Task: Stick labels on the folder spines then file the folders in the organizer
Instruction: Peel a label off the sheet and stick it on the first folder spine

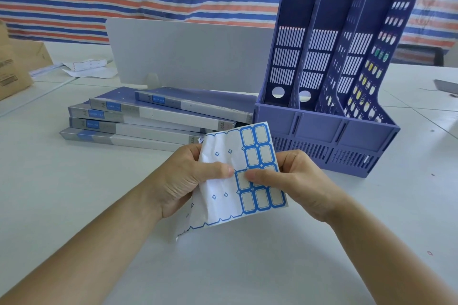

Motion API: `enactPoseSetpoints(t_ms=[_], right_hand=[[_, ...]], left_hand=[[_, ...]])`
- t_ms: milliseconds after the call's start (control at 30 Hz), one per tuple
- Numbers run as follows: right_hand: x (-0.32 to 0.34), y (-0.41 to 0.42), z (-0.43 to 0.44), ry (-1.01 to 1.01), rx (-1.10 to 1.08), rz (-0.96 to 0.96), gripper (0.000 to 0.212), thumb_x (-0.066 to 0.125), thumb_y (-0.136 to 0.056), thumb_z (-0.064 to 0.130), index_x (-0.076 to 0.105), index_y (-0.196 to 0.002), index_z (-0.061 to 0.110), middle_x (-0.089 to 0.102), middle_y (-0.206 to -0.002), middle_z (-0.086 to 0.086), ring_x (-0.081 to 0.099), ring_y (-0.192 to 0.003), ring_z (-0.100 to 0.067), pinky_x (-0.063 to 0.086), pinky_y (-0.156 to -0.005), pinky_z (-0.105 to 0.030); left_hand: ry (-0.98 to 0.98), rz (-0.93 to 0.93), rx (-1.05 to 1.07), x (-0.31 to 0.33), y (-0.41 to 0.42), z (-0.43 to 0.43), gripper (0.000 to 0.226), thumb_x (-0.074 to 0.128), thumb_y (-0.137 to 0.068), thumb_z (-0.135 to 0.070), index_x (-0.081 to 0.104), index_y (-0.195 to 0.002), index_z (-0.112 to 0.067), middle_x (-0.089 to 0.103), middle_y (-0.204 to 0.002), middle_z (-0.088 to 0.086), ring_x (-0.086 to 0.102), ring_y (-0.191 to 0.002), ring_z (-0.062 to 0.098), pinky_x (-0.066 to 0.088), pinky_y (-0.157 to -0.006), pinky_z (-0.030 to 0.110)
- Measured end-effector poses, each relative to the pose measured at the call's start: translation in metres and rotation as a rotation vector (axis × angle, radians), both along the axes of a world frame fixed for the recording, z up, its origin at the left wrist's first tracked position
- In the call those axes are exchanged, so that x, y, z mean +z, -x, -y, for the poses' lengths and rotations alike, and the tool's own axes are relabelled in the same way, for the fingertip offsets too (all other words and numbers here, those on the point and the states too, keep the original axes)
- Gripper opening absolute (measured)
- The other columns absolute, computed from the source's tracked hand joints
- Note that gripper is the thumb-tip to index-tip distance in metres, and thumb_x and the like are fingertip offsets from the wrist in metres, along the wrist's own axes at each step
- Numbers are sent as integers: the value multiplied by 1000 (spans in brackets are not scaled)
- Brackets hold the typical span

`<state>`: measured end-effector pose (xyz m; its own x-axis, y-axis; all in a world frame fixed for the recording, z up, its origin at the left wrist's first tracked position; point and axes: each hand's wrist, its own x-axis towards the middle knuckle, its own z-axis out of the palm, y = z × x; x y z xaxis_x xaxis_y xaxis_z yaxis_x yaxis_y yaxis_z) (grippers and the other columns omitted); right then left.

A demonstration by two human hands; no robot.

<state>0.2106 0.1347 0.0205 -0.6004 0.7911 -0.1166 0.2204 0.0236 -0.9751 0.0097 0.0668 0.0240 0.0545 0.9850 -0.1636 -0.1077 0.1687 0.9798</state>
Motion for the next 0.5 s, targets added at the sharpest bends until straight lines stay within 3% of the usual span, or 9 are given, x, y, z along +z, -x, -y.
enactPoseSetpoints(t_ms=[167,333,500], right_hand=[[-2,1,0,-27,19,-1,15,75,-84,18,79,-99,15,79,-99,-1,76,-93,-20,59,-90,-41],[-5,4,5,-133,76,5,14,66,-93,16,75,-103,21,79,-98,5,76,-90,-13,60,-77,-28],[-11,8,8,-230,95,-46,19,59,-97,18,71,-111,22,78,-104,5,74,-96,-15,61,-84,-36]], left_hand=[[6,22,-24,-1,0,0,35,68,-72,-9,74,-107,-11,74,-107,16,72,-94,34,59,-75,37],[48,68,-39,-2,1,-1,40,67,-73,-9,71,-113,-7,72,-113,20,68,-103,41,57,-86,45],[105,141,-22,-3,2,-2,40,67,-73,-7,70,-113,-3,70,-114,23,67,-105,42,56,-89,48]])
